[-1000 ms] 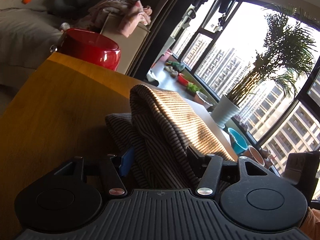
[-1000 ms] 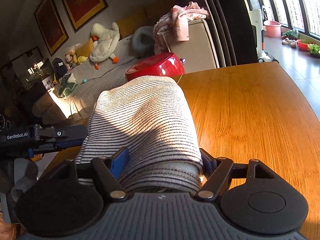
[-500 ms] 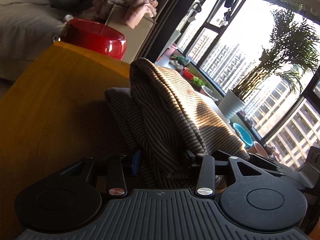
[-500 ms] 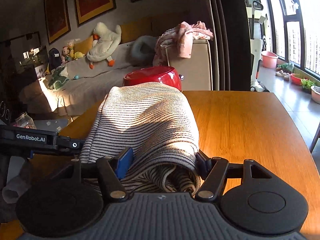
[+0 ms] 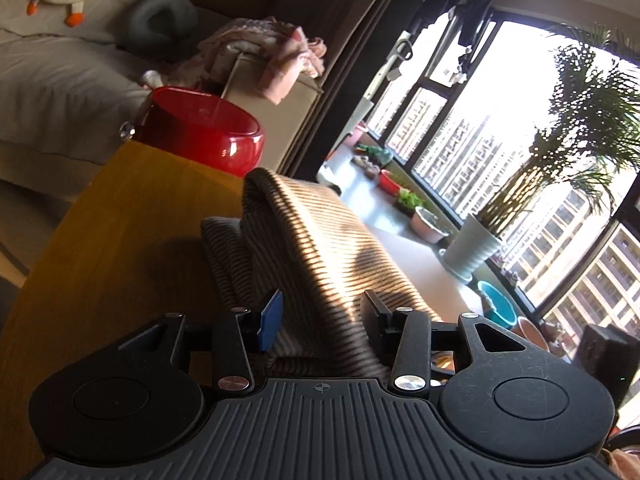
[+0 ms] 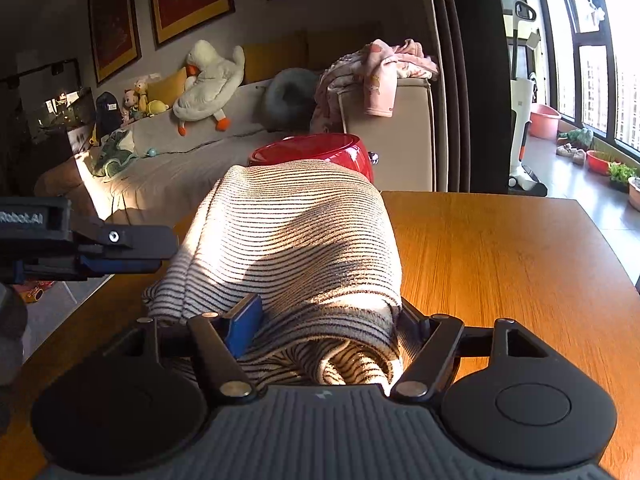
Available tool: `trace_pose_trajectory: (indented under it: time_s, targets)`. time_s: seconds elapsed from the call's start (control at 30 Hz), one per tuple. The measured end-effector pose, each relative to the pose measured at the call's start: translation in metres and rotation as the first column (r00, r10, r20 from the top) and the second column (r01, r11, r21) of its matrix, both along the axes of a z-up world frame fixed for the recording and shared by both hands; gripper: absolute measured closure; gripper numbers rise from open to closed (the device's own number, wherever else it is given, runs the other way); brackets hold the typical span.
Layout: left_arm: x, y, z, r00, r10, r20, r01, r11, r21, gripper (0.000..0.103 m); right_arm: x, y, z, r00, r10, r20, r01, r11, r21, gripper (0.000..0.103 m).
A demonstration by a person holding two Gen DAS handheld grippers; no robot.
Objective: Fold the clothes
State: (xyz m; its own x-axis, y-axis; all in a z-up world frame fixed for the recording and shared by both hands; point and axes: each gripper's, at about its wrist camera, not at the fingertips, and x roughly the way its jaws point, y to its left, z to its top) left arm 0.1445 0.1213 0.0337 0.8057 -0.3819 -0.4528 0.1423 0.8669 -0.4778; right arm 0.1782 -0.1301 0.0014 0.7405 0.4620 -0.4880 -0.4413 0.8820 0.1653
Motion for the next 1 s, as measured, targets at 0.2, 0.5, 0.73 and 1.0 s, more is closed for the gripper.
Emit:
trace_pose_trajectory:
  time_s: [0.2,0.5,0.73,1.0]
  targets:
    - [0.006,-0.03,-0.003,0.997,-0.079,-0.024,0.08,0.996,0.044,0.058,-0.003,-0.003,0.0,1.0,0.021,-0.001,-0.021,1.0,0.01,0.027]
    - [-0.031,-0.028,-0.021,0.994,0.11,0.005,-0.109,0.981,0.163,0.069,-0.024,-0.044,0.003,0.999,-0.04,0.019,0.04,0.999,-0.007,0.0]
    - [-0.079,-0.038,-0.043,0.972,0.223,-0.079,-0.204,0.959,0.195,0.005,-0.056,-0.061,-0.004,0.993,-0.099,-0.057,0.095,0.993,-0.075,0.0]
    - [-0.077,-0.077,-0.049,0.952,0.288,-0.105,-0.209,0.861,0.464,0.0,-0.063,-0.045,-0.014,0.98,-0.158,-0.12,0.124,0.96,-0.25,0.0]
